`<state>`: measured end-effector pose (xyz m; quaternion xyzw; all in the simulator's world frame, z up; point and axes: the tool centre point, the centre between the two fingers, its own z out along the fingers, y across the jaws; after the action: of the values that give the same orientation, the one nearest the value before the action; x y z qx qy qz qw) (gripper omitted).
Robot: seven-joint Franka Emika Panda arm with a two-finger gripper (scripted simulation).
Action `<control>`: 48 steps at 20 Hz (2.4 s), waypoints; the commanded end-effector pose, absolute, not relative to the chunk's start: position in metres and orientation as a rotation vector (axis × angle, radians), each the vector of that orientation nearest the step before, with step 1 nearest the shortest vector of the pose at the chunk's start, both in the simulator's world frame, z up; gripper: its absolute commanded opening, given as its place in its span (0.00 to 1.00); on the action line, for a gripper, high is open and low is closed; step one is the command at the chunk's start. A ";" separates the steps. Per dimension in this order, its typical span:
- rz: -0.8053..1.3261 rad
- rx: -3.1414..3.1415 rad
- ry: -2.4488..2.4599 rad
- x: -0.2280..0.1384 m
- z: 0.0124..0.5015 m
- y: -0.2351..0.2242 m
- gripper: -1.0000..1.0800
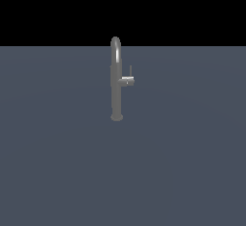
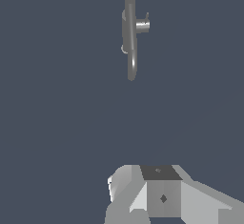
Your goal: Turn on the faucet by rotating a designated handle.
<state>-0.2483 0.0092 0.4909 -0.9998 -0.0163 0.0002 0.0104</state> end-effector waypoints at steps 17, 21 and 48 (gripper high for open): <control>0.137 -3.037 0.079 -0.214 0.488 0.014 0.00; 0.213 -2.983 0.152 -0.195 0.485 0.016 0.00; 0.745 -2.424 0.661 -0.044 0.424 0.005 0.00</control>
<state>-0.0524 0.0067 0.4298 -0.9032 0.2328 0.2629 0.2468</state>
